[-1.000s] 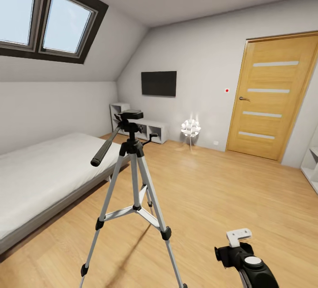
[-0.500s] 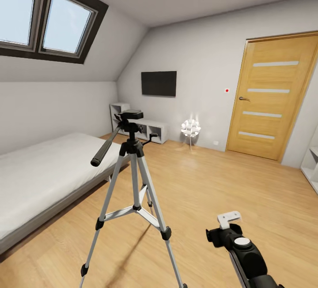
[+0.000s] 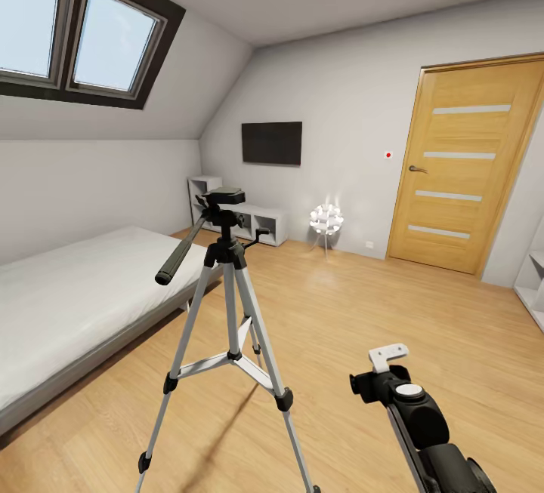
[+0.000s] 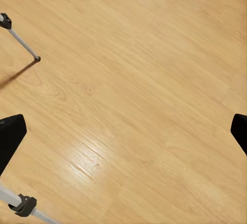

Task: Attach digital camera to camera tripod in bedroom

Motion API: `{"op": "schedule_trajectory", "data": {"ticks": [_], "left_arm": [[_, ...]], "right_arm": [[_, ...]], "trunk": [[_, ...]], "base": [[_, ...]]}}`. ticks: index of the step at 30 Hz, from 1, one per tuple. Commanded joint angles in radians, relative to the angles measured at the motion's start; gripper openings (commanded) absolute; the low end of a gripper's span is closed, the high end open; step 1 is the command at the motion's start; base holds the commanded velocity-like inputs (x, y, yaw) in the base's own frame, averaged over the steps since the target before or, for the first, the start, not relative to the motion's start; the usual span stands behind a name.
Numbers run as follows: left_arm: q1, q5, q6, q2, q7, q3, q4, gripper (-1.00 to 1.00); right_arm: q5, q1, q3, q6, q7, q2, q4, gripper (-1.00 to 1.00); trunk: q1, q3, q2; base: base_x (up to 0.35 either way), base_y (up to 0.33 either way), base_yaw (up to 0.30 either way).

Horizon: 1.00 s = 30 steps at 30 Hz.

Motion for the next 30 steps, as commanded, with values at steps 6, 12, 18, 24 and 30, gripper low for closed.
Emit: {"op": "schedule_trajectory", "data": {"ticks": [6,12,18,24,30], "left_arm": [[0.0,-0.001,-0.002,-0.001,0.001,0.008,0.0,1.0],[0.0,-0.001,-0.002,-0.001,0.001,0.008,0.0,1.0],[0.0,-0.001,-0.002,-0.001,0.001,0.007,0.0,1.0],[0.0,-0.001,-0.002,-0.001,0.001,0.007,0.0,1.0],[0.0,0.0,-0.002,-0.001,0.001,0.006,0.0,1.0]], "right_arm": [[0.009,-0.009,0.023,-0.004,0.0,0.013,-0.001,1.0],[0.007,-0.099,0.028,0.002,-0.02,0.077,0.002,1.0],[-0.005,-0.306,0.029,0.124,-0.018,0.163,0.008,1.0],[-0.033,-0.46,0.028,0.165,0.007,0.189,0.014,1.0],[-0.091,-0.55,0.031,0.165,0.043,0.19,0.012,1.0]], "trunk": [[0.0,-0.001,-0.001],[0.0,-0.001,-0.001],[0.0,-0.001,-0.001],[0.0,-0.001,-0.001],[0.0,-0.001,-0.001]], "base": [[0.0,0.0,0.0],[0.0,0.0,0.0],[0.0,0.0,0.0],[0.0,0.0,0.0],[0.0,0.0,0.0]]}}
